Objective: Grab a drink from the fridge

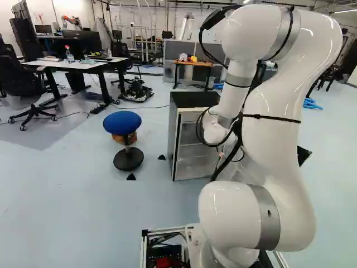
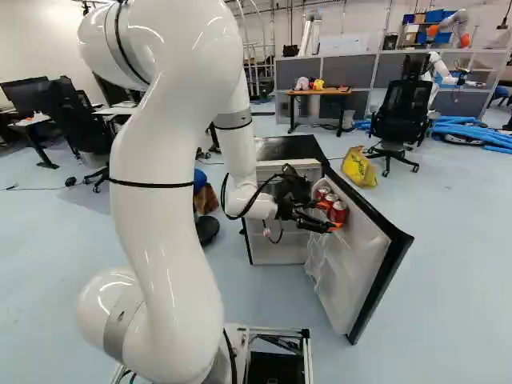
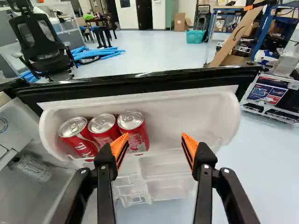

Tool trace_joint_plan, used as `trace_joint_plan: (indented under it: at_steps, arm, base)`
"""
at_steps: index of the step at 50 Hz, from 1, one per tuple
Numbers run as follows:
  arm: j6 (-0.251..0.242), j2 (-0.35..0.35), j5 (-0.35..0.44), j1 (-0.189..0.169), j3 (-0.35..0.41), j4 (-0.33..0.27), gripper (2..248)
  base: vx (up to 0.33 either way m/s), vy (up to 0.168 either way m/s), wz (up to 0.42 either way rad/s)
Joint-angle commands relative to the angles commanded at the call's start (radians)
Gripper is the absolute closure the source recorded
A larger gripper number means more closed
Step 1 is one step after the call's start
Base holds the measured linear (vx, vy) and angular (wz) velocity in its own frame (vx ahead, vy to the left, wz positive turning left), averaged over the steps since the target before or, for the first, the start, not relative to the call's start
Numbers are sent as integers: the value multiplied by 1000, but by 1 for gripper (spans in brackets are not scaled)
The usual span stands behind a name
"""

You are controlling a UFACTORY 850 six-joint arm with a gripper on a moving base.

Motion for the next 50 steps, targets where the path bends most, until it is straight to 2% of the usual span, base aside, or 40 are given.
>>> trace_joint_plan:
  at_steps: [10, 37, 50]
  arm:
    - [0, 21, 0, -14, 33, -48, 82]
    - [0, 36, 0, -20, 57, -219, 82]
    - [0, 36, 0, -36, 56, -221, 82]
  base:
    - [0, 0, 0]
    - [0, 0, 0]
    - [0, 0, 0]
